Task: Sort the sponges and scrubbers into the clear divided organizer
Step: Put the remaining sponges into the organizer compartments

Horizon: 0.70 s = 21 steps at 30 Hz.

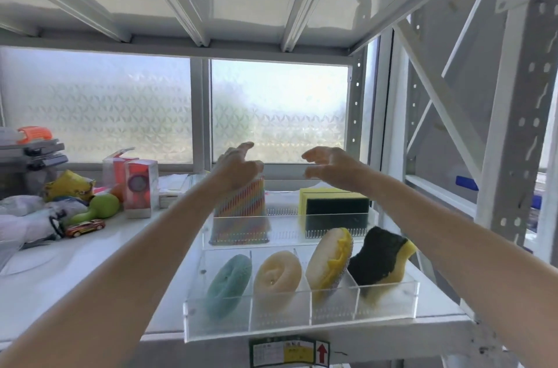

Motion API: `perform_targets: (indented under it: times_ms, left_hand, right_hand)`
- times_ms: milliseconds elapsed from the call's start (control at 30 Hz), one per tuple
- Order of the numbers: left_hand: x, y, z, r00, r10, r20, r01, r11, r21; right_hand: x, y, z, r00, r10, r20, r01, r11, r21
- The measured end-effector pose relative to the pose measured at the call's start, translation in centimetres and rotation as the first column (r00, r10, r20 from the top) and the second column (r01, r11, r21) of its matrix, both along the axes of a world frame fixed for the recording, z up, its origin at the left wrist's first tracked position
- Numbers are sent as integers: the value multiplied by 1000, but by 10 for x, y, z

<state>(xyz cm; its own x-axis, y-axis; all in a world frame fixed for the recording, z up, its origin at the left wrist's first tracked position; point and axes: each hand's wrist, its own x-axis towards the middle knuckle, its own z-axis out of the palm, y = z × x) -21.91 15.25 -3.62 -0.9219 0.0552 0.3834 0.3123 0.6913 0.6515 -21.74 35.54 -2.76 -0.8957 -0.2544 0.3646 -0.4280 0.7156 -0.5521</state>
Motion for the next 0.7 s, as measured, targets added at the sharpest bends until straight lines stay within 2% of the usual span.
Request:
perform_targets:
  times_ms: [100,167,233,433,500,600,700]
  left_hand:
    - [1,-34,-6,983,133,126,-135,991,2]
    - [3,-48,-13,966,160,201,-165,986,5]
    - [4,-56,-22,960,151,234,-149,989,-25]
    - [-5,-60,-40,961,15,276,-26,999,36]
    - [-4,-57,-39,969,-34,246,20,998,59]
    - [-3,-52,-32,987,-108,116,94,988,120]
    - [2,-44,-25,982,-187,4,185,976,116]
  right_hand:
    - [-8,-38,-1,999,24,42,-27,996,83]
    - [-13,-60,-5,995,11,99,-23,992,127]
    - [-20,-76,-9,988,-14,152,-12,985,173]
    - [-28,-92,-11,973,-22,231,-23,982,188]
    - [-26,-91,-11,972,-7,236,-39,981,191]
    - [-21,-83,-6,970,-5,242,-36,986,165]
    - [-14,-73,3,989,-18,147,-1,991,132]
